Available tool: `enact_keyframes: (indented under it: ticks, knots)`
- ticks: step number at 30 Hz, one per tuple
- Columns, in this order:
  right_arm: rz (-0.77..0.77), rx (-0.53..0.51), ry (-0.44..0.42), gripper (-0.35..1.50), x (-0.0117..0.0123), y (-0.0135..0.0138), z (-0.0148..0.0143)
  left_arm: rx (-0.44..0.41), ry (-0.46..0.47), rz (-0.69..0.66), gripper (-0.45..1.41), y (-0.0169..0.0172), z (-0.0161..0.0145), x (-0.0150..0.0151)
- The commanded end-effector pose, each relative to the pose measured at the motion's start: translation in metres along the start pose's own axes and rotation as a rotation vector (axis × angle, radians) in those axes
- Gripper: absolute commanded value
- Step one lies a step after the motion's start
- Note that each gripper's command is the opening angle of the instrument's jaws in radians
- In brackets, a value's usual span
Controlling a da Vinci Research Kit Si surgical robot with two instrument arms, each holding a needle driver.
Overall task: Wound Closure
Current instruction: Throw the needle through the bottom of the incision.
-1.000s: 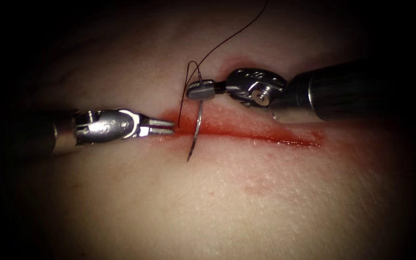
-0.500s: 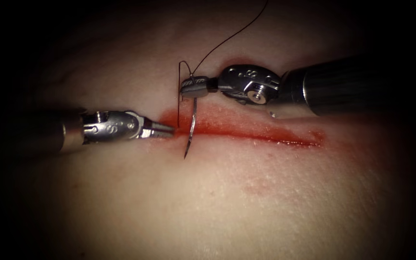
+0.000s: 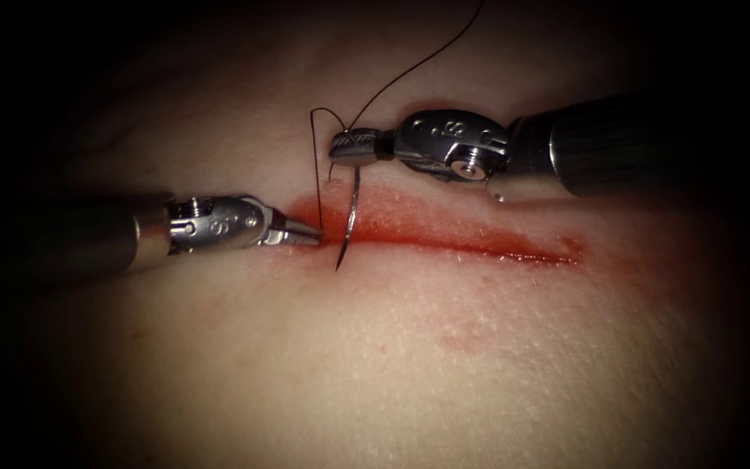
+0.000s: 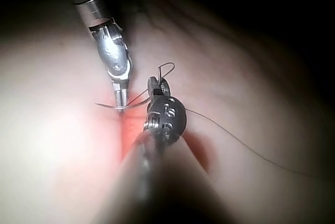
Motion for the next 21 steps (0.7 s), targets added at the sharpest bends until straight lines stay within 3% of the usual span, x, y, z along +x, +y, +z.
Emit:
enact_keyframes:
  ticks: [1,16,21]
  knots:
    - [-0.006,-0.002,-0.001,-0.35,-0.0004,0.0000,0.0007,-0.003,-0.004,0.003,-0.35,-0.0003,0.0010,-0.0005]
    - [-0.129,-0.081,-0.003,-0.35,-0.0009,0.0009,0.0014,-0.022,-0.094,0.000,-0.35,-0.0010,0.0024,-0.0036]
    - [-0.162,-0.085,0.009,-0.35,-0.0009,0.0008,0.0015,-0.102,-0.132,-0.007,-0.35,-0.0008,0.0027,-0.0039]
